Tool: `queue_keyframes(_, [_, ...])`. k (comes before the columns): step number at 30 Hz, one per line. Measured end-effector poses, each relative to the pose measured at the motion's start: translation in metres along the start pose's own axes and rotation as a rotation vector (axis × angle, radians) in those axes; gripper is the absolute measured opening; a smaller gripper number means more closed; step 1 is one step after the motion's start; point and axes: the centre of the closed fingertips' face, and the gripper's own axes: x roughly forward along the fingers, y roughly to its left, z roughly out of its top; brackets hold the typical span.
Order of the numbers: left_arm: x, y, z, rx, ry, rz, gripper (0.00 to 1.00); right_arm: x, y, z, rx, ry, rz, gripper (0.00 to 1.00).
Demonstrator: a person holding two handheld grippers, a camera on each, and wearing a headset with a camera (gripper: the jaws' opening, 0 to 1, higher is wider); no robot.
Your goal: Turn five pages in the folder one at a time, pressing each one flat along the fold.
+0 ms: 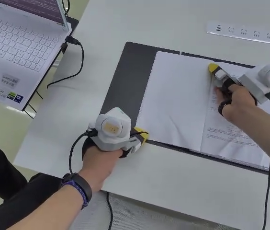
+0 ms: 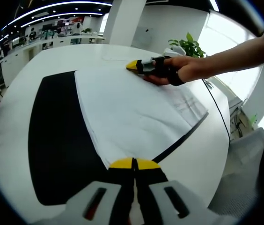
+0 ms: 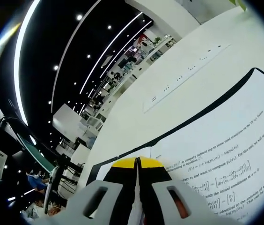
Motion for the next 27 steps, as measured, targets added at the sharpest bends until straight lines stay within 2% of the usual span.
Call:
queue_keyframes(7, [0.0, 0.0, -0.001, -0.003, 0.0, 0.0, 0.0, 0.005, -0.005, 0.002, 0.012, -0.023, -0.011, 0.0])
queue_keyframes(9, [0.0, 0.001, -0.001, -0.001, -0.001, 0.0, 0.0, 0.004, -0.005, 0.001, -0.027, -0.018, -0.009, 0.0])
queue_keyframes(12, [0.0, 0.001, -0.001, -0.005, -0.003, 0.001, 0.0, 0.0, -0.004, -0.003, -0.048, -0.006, -0.004, 0.0])
queue_keyframes(17, [0.0, 0.001, -0.001, -0.002, -0.004, -0.002, 0.0, -0.01, 0.001, -0.013, -0.096, 0.027, 0.007, 0.0])
queue_keyframes(27, [0.0, 0.001, -0.001, 0.005, -0.01, 0.003, 0.0, -0.04, 0.016, -0.036, -0.116, 0.065, 0.027, 0.0])
